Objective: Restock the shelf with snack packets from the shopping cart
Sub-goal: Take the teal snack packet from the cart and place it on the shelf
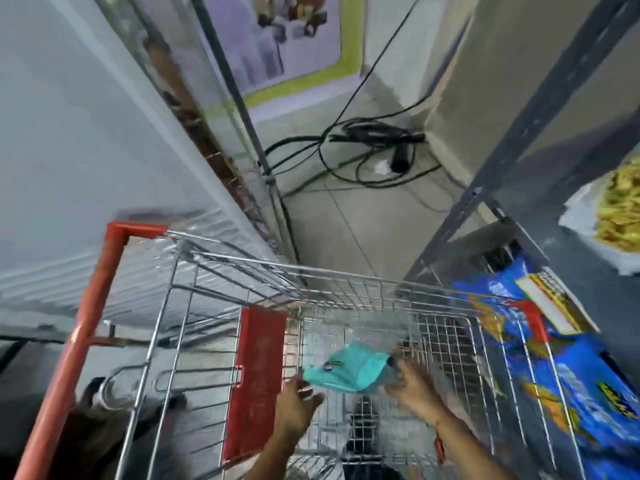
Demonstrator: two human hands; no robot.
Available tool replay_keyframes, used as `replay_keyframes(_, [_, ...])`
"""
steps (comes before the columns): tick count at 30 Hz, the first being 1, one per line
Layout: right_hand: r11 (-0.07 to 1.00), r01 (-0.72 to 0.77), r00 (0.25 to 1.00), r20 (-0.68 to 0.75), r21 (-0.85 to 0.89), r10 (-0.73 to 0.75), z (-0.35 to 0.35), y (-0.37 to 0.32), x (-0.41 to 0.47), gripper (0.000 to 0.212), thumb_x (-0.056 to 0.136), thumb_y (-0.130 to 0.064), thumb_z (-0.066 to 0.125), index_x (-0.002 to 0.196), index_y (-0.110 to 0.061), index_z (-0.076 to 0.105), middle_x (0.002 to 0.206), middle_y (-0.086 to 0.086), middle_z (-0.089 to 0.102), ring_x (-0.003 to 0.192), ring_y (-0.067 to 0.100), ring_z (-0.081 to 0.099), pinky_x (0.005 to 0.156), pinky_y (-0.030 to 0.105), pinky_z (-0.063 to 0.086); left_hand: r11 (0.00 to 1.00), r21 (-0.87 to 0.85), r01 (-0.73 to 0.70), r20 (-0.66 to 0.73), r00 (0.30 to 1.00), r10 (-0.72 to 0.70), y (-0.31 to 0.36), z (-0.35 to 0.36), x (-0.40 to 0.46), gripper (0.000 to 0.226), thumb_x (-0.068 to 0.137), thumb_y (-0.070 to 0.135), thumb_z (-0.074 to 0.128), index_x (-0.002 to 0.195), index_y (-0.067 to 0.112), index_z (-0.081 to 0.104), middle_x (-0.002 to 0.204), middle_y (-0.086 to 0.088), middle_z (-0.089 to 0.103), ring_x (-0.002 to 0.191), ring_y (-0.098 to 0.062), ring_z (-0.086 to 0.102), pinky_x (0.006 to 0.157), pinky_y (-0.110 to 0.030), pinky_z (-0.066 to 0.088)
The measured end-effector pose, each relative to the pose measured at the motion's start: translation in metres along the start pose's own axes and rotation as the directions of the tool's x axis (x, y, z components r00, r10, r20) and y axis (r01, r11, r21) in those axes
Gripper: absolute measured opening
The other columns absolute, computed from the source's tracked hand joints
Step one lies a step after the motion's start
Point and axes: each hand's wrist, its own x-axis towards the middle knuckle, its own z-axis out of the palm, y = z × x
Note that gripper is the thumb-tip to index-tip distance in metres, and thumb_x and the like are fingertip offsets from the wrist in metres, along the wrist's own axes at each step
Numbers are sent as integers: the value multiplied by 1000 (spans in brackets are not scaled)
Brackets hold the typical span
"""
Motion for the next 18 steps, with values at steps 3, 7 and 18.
replay_keyframes(3, [999, -1, 1000, 3, 35, 1, 2, -3, 7, 44, 72, -5, 74, 89, -41, 55, 100, -17, 60, 93, -4, 61, 91, 18, 50, 999, 40, -22, -59, 998, 25, 17, 11, 4, 12, 70, 18, 76, 71, 26, 67, 60, 10, 66, 59, -5, 60, 50, -23, 51])
replay_keyframes(7, [997, 16, 993, -118, 76, -7, 4, -1, 5, 17, 78, -16, 70, 90, -28, 67, 95, -11, 70, 92, 7, 67, 85, 33, 57, 999, 31, 34, -191, 981, -28, 22, 17, 5, 15, 72, 23, 76, 81, 11, 74, 63, -1, 71, 60, -17, 66, 53, -31, 50])
replay_keyframes(18, [978, 120, 842, -540, 169, -10, -12, -7, -84, 32, 82, -43, 61, 63, -16, 62, 58, 6, 63, 50, 17, 54, 49, 29, 40, 934, -257, -249, -54, 969, 243, 75, 9, -38, 19, 72, 21, 75, 60, 10, 64, 56, 2, 63, 56, -16, 56, 48, -16, 41])
